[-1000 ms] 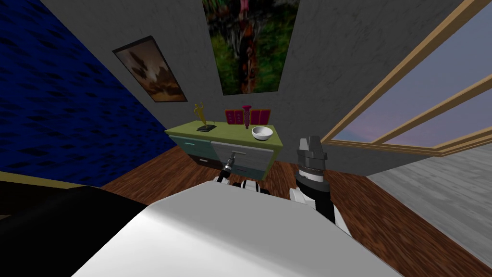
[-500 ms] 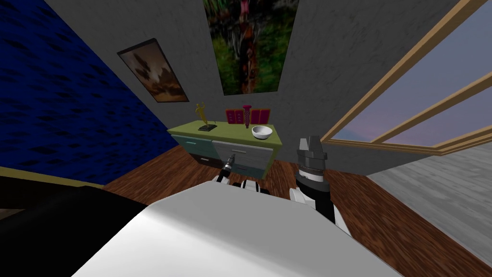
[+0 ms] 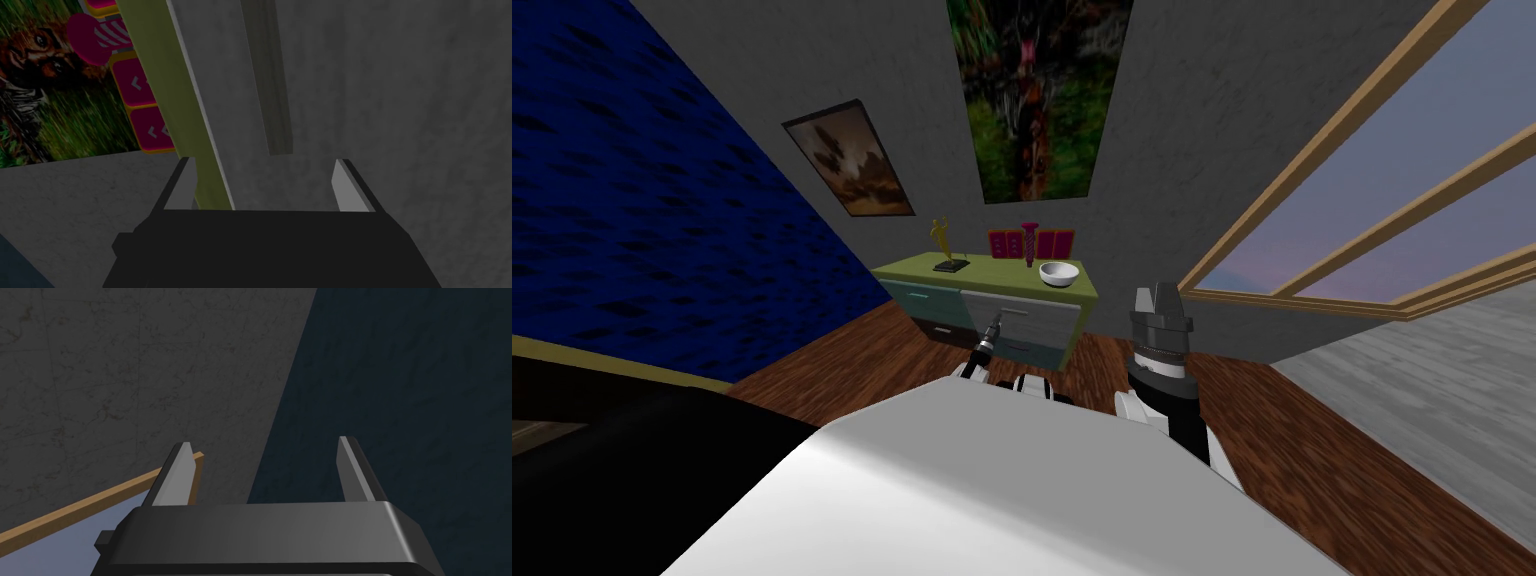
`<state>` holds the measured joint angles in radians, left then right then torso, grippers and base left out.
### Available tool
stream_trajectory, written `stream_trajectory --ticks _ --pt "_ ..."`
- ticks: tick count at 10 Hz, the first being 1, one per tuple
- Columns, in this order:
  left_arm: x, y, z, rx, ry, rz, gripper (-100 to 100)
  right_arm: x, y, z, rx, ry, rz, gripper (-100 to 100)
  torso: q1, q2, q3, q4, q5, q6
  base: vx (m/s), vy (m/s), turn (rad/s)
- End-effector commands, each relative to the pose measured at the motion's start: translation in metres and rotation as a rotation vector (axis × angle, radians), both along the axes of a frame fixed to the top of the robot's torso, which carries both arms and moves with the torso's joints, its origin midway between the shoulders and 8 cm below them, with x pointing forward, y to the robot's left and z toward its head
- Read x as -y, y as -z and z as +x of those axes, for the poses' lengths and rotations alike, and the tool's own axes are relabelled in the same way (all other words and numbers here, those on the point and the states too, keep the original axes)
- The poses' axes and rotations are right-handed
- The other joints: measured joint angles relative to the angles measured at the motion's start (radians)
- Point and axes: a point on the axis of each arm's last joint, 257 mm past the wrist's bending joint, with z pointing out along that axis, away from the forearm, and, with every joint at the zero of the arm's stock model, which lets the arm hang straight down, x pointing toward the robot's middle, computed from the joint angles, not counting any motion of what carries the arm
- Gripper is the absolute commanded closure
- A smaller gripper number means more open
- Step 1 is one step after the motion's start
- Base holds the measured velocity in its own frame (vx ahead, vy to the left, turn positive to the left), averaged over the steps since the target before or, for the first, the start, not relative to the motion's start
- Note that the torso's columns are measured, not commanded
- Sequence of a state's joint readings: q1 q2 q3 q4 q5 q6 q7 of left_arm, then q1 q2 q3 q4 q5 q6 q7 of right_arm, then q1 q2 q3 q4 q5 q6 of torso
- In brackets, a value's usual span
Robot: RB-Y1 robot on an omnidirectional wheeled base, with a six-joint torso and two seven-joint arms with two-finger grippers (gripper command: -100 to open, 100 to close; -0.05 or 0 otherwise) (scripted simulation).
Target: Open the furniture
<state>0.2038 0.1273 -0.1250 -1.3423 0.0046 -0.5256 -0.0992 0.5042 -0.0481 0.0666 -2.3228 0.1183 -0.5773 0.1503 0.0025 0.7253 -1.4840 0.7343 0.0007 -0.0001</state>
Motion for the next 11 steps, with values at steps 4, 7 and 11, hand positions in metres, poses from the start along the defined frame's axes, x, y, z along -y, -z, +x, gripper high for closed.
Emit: stream_trajectory --ticks 4,7,11 --pt "-0.0029 -0.0056 0.0098 -0.006 -0.002 0.001 100 -0.0001 -0.0001 0.0000 0.000 0.000 0.000 0 -0.004 0.018 0.011 0.005 -0.001 0.000 0.062 0.008 -0.004" --pt "-0.0009 -0.0084 0.0052 -0.006 0.006 -0.001 100 -0.0001 -0.0001 0.0001 0.000 0.000 0.000 0 -0.002 0.021 0.014 0.006 -0.001 0.000 -0.172 0.002 0.025" --pt "-0.0012 -0.0061 0.0087 -0.016 0.002 -0.004 -100 -0.0001 0.0000 0.0000 0.000 0.000 0.000 0 -0.005 0.000 0.000 0.000 -0.001 0.000 -0.024 -0.004 -0.008"
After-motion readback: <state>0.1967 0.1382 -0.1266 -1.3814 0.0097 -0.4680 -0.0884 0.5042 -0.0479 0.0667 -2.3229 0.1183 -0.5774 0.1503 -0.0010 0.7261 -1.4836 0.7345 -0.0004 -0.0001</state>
